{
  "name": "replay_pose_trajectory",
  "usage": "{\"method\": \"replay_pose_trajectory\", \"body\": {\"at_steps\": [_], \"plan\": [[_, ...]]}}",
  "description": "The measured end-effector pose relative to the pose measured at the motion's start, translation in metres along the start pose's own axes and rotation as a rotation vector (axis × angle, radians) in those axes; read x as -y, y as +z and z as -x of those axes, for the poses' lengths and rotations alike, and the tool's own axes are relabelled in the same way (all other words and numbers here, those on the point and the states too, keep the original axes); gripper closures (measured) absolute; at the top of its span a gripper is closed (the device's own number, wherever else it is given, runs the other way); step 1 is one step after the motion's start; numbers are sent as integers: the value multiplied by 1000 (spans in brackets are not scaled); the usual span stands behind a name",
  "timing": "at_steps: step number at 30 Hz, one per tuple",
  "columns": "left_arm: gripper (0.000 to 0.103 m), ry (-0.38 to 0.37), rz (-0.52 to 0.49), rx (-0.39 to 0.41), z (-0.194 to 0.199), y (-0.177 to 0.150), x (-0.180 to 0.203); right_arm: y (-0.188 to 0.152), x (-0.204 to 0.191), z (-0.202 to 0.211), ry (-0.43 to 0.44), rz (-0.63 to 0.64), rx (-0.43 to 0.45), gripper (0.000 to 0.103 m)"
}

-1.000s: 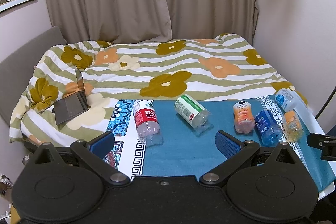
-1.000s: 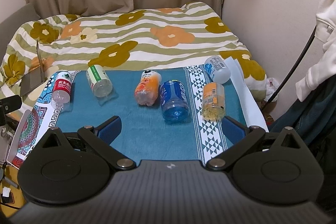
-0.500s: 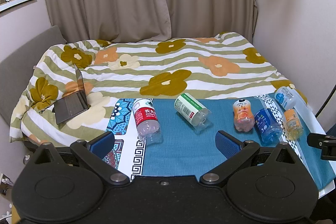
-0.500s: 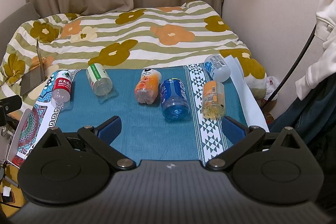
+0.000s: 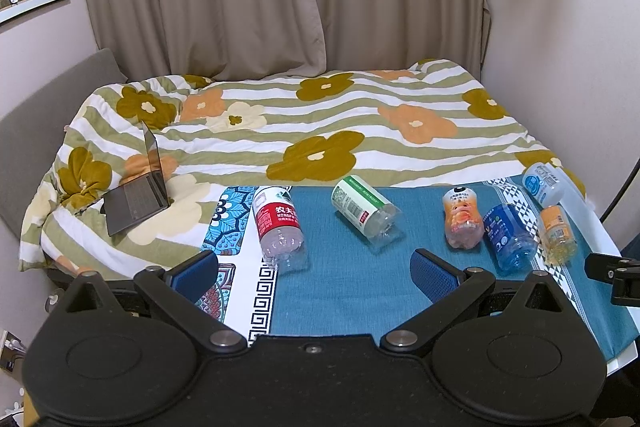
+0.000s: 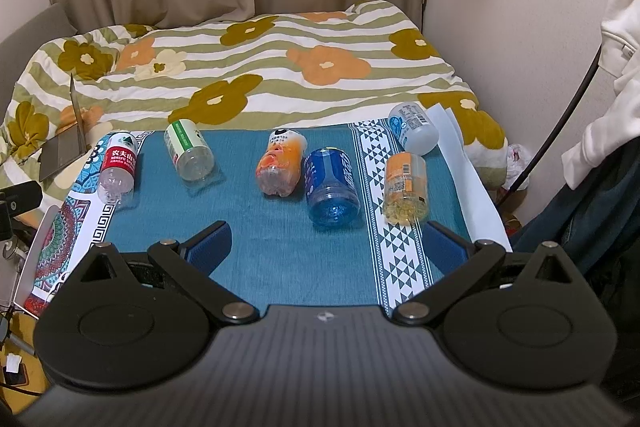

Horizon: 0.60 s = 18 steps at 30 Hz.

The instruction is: Flip cup upright

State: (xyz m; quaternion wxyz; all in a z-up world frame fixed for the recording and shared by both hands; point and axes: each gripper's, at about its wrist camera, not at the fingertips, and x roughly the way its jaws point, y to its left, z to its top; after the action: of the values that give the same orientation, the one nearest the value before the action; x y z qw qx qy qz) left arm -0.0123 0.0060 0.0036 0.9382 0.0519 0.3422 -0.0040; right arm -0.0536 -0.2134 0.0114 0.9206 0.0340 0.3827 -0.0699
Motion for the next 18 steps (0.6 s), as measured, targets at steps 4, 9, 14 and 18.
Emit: {"method": "replay_pose_trajectory", "body": {"at_steps": [4, 9, 14, 18], "plan": [[0, 1, -1, -1, 1, -1, 0, 1, 2, 0, 0, -1, -1, 0], [0, 0, -1, -3, 3, -3, 0, -1, 3, -1, 1, -2, -3, 0], [0, 1, -2, -4, 4, -2, 0, 0, 1, 1, 2, -2, -2, 0], [0, 2, -2, -4, 6, -3, 0, -10, 6, -1, 4, -4, -3, 0]]}}
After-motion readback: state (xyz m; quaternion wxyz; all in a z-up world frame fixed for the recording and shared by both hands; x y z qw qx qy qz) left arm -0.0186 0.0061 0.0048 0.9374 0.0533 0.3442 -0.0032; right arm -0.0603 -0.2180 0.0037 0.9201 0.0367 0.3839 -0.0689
